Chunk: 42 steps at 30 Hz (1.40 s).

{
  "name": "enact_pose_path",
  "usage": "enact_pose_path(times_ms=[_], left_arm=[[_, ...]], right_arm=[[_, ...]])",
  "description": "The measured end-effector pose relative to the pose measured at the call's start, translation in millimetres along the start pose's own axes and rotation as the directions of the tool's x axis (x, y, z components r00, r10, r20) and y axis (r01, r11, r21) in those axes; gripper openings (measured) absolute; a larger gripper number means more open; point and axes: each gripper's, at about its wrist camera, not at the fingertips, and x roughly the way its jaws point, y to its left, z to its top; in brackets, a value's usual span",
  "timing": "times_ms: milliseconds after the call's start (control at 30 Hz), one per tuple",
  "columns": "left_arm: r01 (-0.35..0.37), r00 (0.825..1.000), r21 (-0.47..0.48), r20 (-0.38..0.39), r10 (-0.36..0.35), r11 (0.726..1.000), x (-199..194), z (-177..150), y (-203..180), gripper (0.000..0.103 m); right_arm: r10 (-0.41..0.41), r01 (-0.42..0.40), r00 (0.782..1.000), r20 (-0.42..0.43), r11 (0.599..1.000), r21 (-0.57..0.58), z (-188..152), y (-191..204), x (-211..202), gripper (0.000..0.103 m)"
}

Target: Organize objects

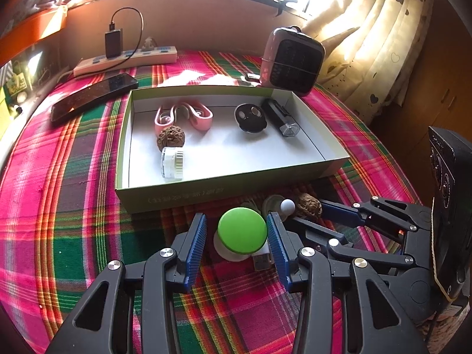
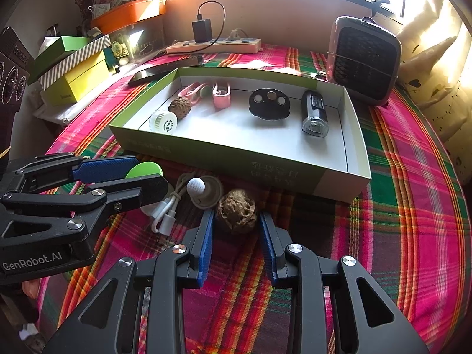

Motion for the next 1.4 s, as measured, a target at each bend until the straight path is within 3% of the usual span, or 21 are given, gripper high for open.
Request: enact_pose_path(times_ms=[167,467,1400], left_arm=[[-0.021,1.0,-0.015,0.022,0.021,1.0,-4,0,5,0.032],[-0.061,0.998,-0.04,0.032,0.063,0.997,-9,-1,17,0.032],[-0.077,0.997,-0.036,-0.014,0.077,0.996,8,-3,20,0.033]], right_arm=[[0.002,-0.002,1.0,0.0,1.0,0.0,0,0,0,0.031],[0.0,0.0,1.0,0.002,1.0,0.004,-1,0,-1,0.031],[-0.026,0.026,1.0,0.007,1.0,0.015,0,-5,0,0.031]])
